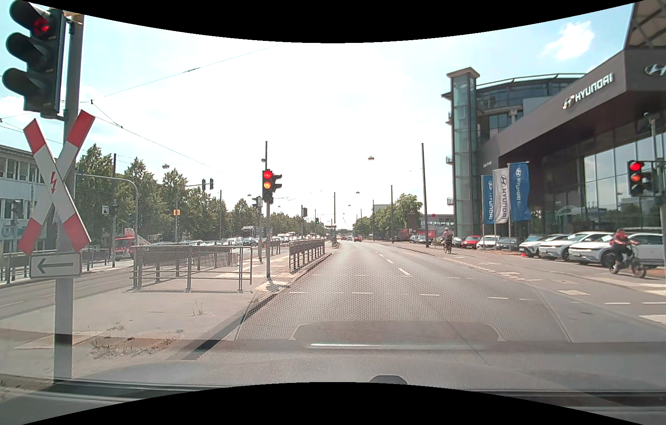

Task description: Follow the waypoints while adhering to traffic rules and regulations

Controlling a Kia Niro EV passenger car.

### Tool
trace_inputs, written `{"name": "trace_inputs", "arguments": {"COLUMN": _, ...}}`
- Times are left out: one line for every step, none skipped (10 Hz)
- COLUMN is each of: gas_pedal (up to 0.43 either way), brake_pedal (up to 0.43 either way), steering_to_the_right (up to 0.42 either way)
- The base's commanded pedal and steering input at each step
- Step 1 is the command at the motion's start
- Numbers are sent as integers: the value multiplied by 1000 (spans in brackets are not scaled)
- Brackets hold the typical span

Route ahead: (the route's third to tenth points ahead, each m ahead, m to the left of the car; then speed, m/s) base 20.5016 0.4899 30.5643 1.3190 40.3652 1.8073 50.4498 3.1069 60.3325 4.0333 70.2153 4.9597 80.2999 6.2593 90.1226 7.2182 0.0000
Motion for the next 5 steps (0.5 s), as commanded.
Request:
{"name": "trace_inputs", "arguments": {"gas_pedal": 0, "brake_pedal": 0, "steering_to_the_right": -10}}
{"name": "trace_inputs", "arguments": {"gas_pedal": 0, "brake_pedal": 0, "steering_to_the_right": -10}}
{"name": "trace_inputs", "arguments": {"gas_pedal": 0, "brake_pedal": 0, "steering_to_the_right": -10}}
{"name": "trace_inputs", "arguments": {"gas_pedal": 0, "brake_pedal": 0, "steering_to_the_right": -10}}
{"name": "trace_inputs", "arguments": {"gas_pedal": 0, "brake_pedal": 0, "steering_to_the_right": -10}}
